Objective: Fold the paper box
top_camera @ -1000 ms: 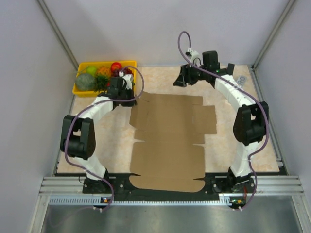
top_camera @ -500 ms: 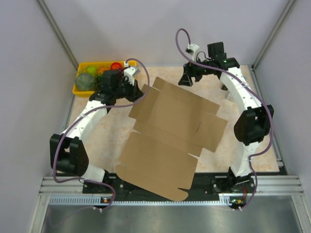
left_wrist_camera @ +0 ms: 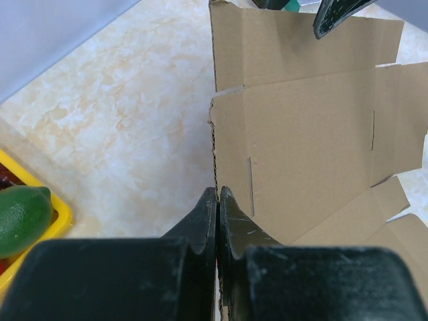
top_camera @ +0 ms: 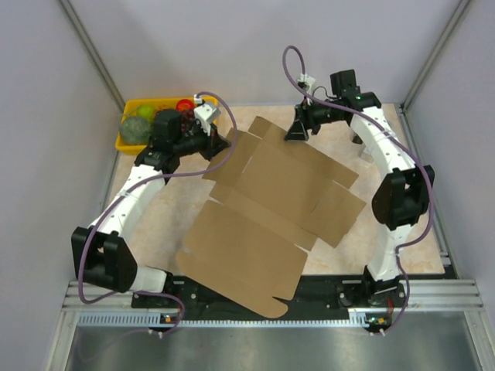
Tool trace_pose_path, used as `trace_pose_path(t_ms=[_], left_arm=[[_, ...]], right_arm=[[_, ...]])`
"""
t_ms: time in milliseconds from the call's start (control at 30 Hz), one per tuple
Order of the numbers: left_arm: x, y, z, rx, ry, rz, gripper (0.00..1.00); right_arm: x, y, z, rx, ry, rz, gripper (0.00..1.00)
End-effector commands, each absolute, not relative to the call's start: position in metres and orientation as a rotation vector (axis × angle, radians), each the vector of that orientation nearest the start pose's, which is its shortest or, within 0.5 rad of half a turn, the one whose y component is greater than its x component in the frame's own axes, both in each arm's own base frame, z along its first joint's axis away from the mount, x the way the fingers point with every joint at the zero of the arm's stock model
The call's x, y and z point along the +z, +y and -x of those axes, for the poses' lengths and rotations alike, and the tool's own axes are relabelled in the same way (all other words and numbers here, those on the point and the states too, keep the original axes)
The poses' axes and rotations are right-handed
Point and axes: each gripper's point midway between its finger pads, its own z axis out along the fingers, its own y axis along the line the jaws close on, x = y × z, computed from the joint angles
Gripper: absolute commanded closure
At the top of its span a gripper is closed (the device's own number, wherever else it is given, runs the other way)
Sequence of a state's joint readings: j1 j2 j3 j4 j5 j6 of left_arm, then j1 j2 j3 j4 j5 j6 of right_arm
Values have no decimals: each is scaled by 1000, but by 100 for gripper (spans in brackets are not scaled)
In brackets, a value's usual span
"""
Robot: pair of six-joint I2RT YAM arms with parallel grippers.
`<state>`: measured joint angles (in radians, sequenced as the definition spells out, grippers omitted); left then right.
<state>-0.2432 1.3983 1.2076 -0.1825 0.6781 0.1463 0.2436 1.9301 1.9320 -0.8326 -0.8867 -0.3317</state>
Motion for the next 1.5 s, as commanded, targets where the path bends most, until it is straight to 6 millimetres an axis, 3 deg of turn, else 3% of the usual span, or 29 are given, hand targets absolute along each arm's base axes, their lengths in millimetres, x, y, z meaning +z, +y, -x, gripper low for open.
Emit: trace_pose_path(t_ms=[0,200,233,333,433,500,533,633,767,867,933,1100,1133,1200,1233,1267,1300,1333,1367,1400,1433,1467], left_arm=[[297,-206,-370,-705,1617,-858,100],[302,-206,-372,-695,1592,-836,100],[301,-205,-374,-692,1598,-825,100],[303,-204,-375,-689,1601,-785,100],[306,-193,-384,-637,1603,-668,93],[300,-187,-388,-618,1634,-590,79],[296,-180,-393,-592,1662,-523,67],[286,-172,-395,-579,1709,-434,53],[267,-151,-398,-528,1818,-214,48],[249,-142,-387,-538,1888,-81,54],[242,-148,-378,-593,1880,-92,60],[274,-208,-343,-895,1719,-366,52],[288,-217,-343,-865,1670,-436,52],[285,-245,-338,-861,1688,-524,57],[302,-253,-343,-847,1655,-552,61],[290,-259,-351,-851,1719,-538,64],[292,-258,-361,-824,1725,-497,72],[306,-258,-371,-814,1717,-453,73],[300,-257,-382,-789,1747,-416,73],[306,-253,-390,-769,1736,-381,70],[317,-255,-396,-781,1710,-355,56],[317,-258,-401,-796,1711,-348,53]], right_arm=[[260,245,-409,1137,1914,1039,40],[258,255,-398,1218,1899,1057,57],[256,256,-399,1202,1905,1061,68],[249,263,-401,1120,1931,1076,88],[248,266,-411,962,1957,1065,100],[256,263,-409,911,1942,1056,100],[258,261,-412,879,1951,1030,100],[271,257,-413,842,1940,989,100],[271,256,-411,861,1982,931,100],[267,255,-407,870,2000,902,100],[269,256,-405,886,1992,899,100],[266,259,-406,913,1995,890,100],[266,260,-406,923,1992,890,100],[266,263,-403,956,1991,887,100],[268,264,-403,959,1974,891,100],[267,264,-401,966,1971,892,100],[268,265,-400,971,1959,898,100],[268,265,-401,969,1949,903,100],[267,264,-400,969,1948,904,100],[266,265,-398,983,1942,915,100],[266,265,-398,992,1936,919,100],[267,266,-396,1006,1932,925,100]])
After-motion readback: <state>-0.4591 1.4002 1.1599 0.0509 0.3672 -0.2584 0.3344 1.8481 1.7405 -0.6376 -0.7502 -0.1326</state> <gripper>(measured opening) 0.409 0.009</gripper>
